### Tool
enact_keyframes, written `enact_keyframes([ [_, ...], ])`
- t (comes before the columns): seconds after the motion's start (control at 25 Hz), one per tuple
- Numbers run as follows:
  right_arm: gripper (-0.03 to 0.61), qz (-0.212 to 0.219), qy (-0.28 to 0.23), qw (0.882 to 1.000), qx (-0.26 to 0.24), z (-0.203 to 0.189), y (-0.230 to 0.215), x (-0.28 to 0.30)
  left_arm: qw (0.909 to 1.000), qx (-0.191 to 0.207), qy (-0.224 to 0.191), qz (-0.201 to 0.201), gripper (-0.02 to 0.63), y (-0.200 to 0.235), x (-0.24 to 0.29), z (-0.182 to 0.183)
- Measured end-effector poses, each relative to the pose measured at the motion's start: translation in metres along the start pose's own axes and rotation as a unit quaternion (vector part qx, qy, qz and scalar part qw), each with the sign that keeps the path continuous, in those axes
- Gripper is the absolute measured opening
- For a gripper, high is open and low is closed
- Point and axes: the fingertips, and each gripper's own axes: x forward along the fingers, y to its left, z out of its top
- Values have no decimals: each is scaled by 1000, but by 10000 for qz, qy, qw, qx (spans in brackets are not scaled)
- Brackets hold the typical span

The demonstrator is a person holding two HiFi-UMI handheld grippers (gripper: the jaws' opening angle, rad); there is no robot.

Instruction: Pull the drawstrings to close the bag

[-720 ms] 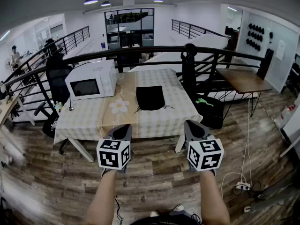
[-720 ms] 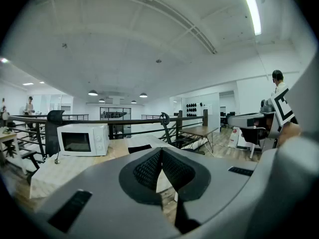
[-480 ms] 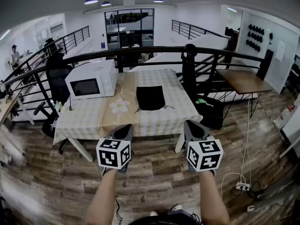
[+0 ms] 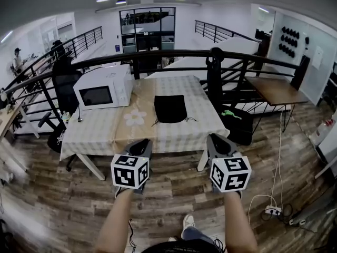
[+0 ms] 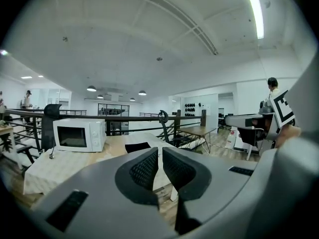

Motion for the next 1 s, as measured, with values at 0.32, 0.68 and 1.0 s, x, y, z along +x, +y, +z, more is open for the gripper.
enact_keyframes([
  [0.32,25,57,-1,10000,-36,-3,-13,15,10000,-10,-8,92,91,4,19,4],
  [0.68,26,230,-24,9997,22,-6,-31,51,9995,-18,24,302,127,19,47,9],
  [1.0,52,367,43,9993,65,-15,-57,88,9988,-29,45,487,147,27,84,14],
])
